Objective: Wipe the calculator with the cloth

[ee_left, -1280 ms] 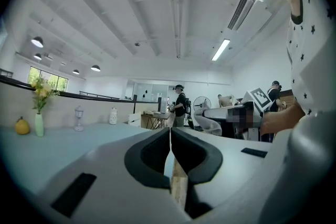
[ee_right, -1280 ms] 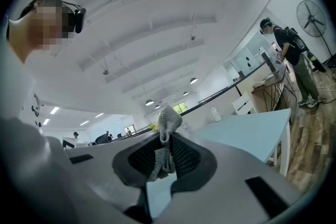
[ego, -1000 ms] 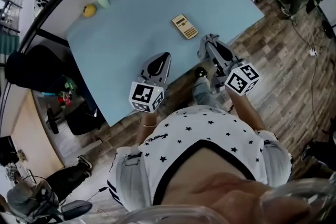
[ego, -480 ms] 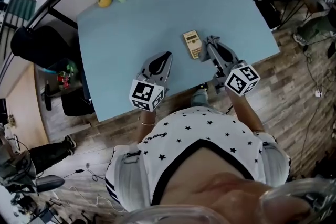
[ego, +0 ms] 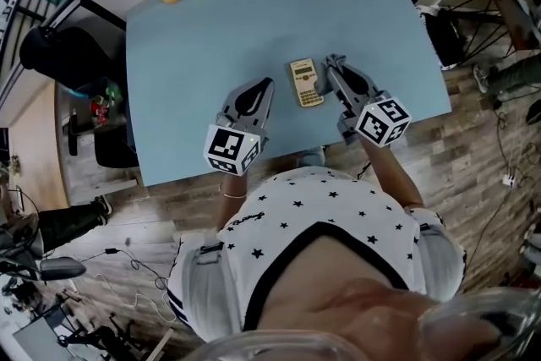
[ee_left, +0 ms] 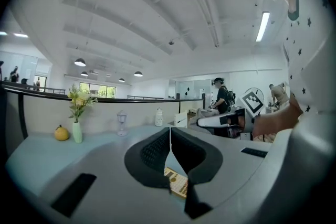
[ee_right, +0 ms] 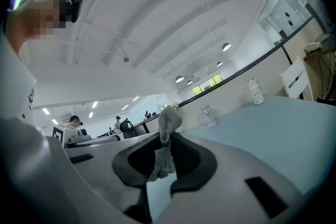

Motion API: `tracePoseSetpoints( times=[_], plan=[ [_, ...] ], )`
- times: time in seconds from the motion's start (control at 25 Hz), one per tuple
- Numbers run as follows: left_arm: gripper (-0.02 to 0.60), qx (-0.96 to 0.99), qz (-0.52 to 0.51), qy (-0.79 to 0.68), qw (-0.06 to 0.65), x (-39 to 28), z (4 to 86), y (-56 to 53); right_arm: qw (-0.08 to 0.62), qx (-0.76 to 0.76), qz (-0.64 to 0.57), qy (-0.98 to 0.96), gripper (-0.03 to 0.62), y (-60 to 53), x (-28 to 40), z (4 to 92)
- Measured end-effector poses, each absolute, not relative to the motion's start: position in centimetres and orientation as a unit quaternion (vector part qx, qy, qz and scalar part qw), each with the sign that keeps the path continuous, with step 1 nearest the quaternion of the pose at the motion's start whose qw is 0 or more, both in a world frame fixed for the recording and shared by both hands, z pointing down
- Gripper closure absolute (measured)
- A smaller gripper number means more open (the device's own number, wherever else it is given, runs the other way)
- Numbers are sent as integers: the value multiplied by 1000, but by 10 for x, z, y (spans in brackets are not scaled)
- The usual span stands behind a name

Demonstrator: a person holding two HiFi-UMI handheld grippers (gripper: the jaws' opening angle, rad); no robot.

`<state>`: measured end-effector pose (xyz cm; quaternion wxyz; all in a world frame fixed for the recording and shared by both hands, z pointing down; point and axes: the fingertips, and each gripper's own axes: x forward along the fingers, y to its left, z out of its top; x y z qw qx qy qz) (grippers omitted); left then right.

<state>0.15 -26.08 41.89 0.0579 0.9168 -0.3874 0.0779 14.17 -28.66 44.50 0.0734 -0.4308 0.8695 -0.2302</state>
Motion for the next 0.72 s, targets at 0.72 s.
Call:
tracePoseSetpoints(
  times=[0.72],
  plan=[
    [551,879,87,-464,70,9,430,-281,-9,-365,-263,893,544,-336,141,504]
  ],
)
